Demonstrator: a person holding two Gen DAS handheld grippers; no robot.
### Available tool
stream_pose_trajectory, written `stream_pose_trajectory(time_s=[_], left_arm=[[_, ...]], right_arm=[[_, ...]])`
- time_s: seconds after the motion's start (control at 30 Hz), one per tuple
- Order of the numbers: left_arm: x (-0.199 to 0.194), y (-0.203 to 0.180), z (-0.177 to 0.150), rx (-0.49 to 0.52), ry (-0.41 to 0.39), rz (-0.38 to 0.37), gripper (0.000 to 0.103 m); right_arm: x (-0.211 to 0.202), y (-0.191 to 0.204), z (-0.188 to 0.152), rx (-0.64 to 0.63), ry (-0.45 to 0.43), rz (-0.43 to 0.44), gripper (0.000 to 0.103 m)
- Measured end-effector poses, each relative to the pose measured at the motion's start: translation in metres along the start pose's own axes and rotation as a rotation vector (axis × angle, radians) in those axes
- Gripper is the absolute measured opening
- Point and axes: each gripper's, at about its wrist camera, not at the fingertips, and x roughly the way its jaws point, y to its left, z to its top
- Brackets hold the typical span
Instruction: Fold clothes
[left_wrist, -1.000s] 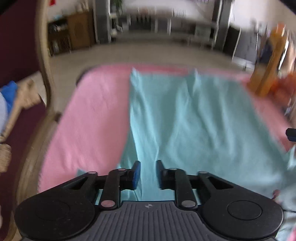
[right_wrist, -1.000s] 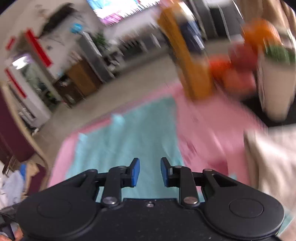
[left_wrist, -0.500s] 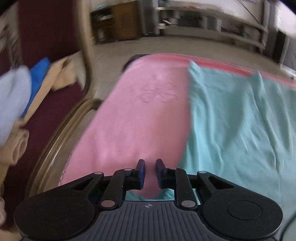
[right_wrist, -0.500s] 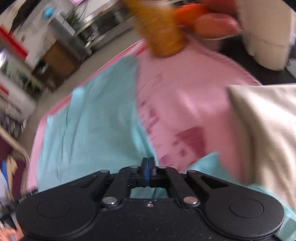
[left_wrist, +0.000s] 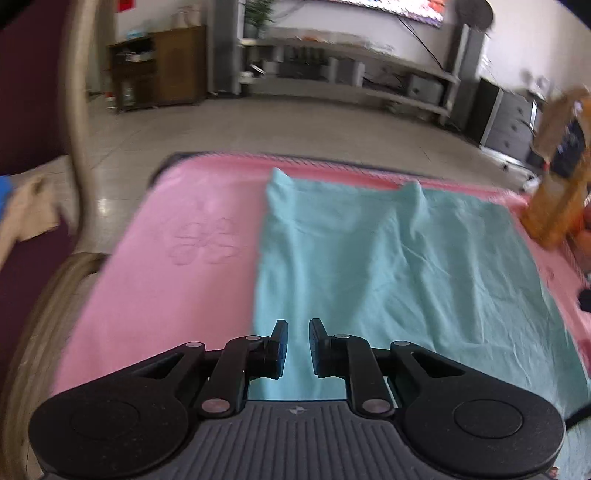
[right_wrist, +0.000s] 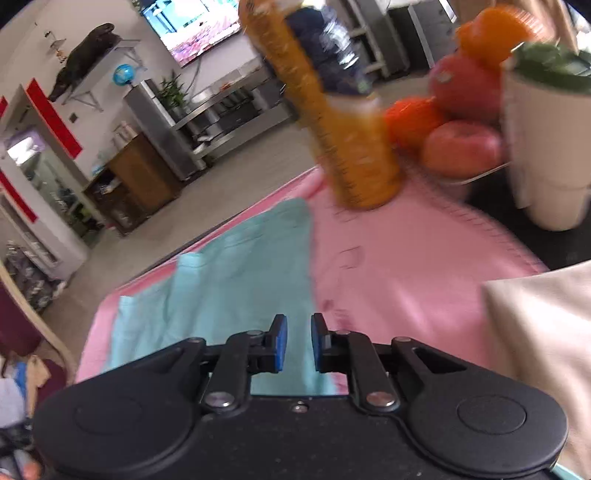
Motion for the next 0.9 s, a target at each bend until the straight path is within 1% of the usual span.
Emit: stream_pose_trajectory(time_s=[0.03, 0.07, 0.1, 0.13, 0.17, 0.2, 0.23, 0.3, 0.33, 0.37, 0.4, 0.43, 0.47, 0.5, 0.53, 0.57, 0.6, 0.63, 0.67, 0.7, 0.77, 0.9], left_arm=[[0.010, -0.003, 0.001, 0.009, 0.016, -0.008, 0.016], [0.019, -0.004, 0.002, 0.010, 0.027, -0.007, 0.016], [0.026, -0.003, 0.002, 0.002, 0.029, 0.012, 0.016], [0.034, -0.002, 0.001, -0.006, 0.030, 0.033, 0.016], [0.039, 0.002, 0.001, -0.027, 0.011, 0.068, 0.019], [0.040, 0.007, 0.002, -0.051, -0.002, 0.104, 0.018], [0.041, 0.013, 0.003, -0.075, -0.016, 0.140, 0.013], [0.043, 0.024, 0.005, -0.122, -0.043, 0.212, 0.013], [0.043, 0.031, 0.006, -0.151, -0.045, 0.264, 0.011], [0.043, 0.038, 0.007, -0.181, -0.046, 0.317, 0.008], [0.041, 0.044, 0.009, -0.216, -0.047, 0.319, 0.007], [0.040, 0.044, 0.012, -0.220, -0.056, 0.293, 0.007], [0.038, 0.043, 0.016, -0.222, -0.065, 0.265, 0.007], [0.036, 0.042, 0.020, -0.224, -0.074, 0.237, 0.008], [0.037, 0.033, 0.024, -0.192, -0.088, 0.208, 0.011], [0.037, 0.023, 0.029, -0.159, -0.103, 0.178, 0.020], [0.040, 0.012, 0.034, -0.116, -0.114, 0.163, 0.026], [0.044, 0.003, 0.040, -0.065, -0.120, 0.162, 0.038], [0.053, -0.003, 0.048, -0.035, -0.110, 0.197, 0.044], [0.062, -0.010, 0.056, -0.007, -0.098, 0.234, 0.044], [0.085, -0.006, 0.077, -0.026, -0.056, 0.258, 0.045], [0.113, -0.013, 0.092, 0.061, -0.049, 0.321, 0.047]], right_arm=[[0.012, 0.001, 0.002, 0.013, 0.043, 0.052, 0.023], [0.024, 0.002, 0.002, 0.026, 0.093, 0.106, 0.025], [0.037, 0.003, 0.000, 0.035, 0.142, 0.148, 0.026], [0.048, 0.004, -0.001, 0.039, 0.173, 0.162, 0.026], [0.058, 0.003, -0.002, 0.037, 0.180, 0.146, 0.026], [0.066, -0.001, -0.001, 0.040, 0.168, 0.124, 0.020], [0.071, -0.006, 0.000, 0.048, 0.146, 0.105, 0.010], [0.070, -0.017, 0.007, 0.079, 0.070, 0.038, 0.005], [0.067, -0.024, 0.011, 0.092, 0.015, -0.013, 0.005], [0.063, -0.029, 0.015, 0.096, -0.031, -0.070, 0.008], [0.058, -0.034, 0.017, 0.093, -0.068, -0.132, 0.011], [0.053, -0.039, 0.020, 0.100, -0.099, -0.160, 0.012], [0.049, -0.041, 0.023, 0.124, -0.114, -0.140, 0.012], [0.046, -0.043, 0.027, 0.155, -0.122, -0.104, 0.015], [0.045, -0.042, 0.030, 0.170, -0.125, -0.069, 0.019], [0.046, -0.038, 0.034, 0.171, -0.126, -0.034, 0.022], [0.048, -0.032, 0.037, 0.160, -0.129, -0.019, 0.028], [0.052, -0.025, 0.039, 0.138, -0.135, -0.020, 0.030], [0.056, -0.019, 0.042, 0.115, -0.142, -0.028, 0.030], [0.061, -0.014, 0.045, 0.089, -0.148, -0.044, 0.030], [0.075, -0.008, 0.052, 0.058, -0.146, -0.074, 0.030], [0.101, 0.006, 0.059, -0.013, -0.125, -0.160, 0.031]])
